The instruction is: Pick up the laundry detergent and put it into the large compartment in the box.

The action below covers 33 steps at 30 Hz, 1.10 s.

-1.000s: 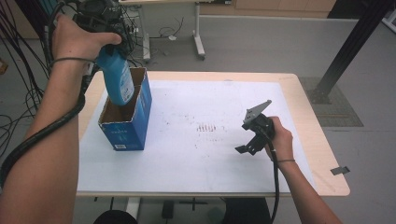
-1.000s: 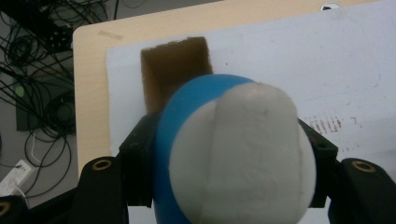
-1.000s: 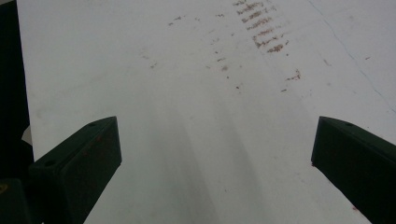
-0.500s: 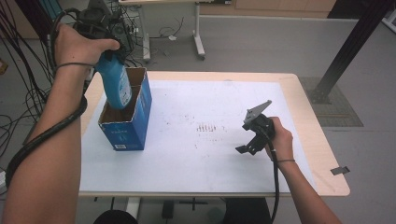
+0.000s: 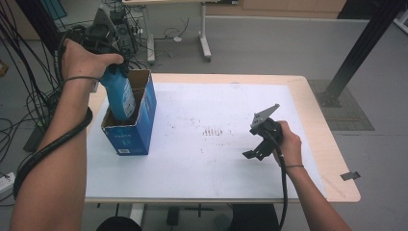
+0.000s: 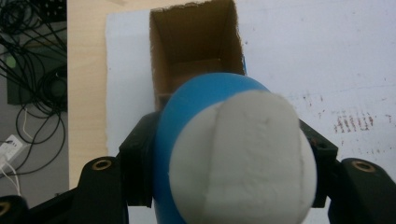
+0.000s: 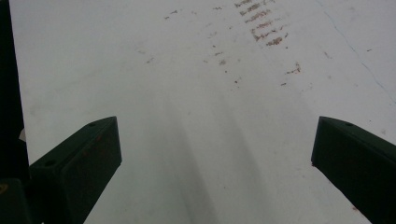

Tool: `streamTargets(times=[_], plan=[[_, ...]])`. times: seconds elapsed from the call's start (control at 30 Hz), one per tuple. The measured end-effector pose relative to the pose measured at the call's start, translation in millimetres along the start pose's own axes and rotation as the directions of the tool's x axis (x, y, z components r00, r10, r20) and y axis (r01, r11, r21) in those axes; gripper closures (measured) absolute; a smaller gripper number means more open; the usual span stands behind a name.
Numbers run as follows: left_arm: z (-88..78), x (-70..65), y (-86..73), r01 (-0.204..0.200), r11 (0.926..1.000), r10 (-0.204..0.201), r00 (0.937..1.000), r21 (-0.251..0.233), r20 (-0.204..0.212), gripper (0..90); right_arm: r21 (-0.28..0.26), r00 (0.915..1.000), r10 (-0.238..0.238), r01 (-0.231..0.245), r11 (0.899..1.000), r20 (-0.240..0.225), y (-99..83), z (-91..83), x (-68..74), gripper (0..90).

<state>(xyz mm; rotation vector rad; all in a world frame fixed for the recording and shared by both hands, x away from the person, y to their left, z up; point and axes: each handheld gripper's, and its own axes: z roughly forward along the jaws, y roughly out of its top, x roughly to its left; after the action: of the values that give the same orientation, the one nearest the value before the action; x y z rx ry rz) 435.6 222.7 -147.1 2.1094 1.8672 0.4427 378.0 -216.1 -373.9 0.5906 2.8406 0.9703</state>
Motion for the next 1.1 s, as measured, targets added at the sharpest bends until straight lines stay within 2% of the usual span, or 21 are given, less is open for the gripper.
streamTargets(times=[0.63,0.7,1.1], plan=[[32.4,2.4,-13.6,0.006,0.9995,-0.007,0.9997,0.031,0.025,37.7,0.005,1.0,-0.001,0.001,1.0,0.001,0.1,0.7,0.0,1.4],[37.4,3.3,-15.2,0.014,0.9994,-0.015,0.9992,0.031,0.037,37.8,0.006,1.0,0.001,-0.001,1.0,0.001,0.1,1.3,-0.2,1.4],[51.6,1.6,-19.4,0.008,0.9986,-0.01,0.9994,0.052,0.032,37.7,0.001,1.0,0.007,-0.007,1.0,0.002,-1.8,0.8,-1.1,1.4]])
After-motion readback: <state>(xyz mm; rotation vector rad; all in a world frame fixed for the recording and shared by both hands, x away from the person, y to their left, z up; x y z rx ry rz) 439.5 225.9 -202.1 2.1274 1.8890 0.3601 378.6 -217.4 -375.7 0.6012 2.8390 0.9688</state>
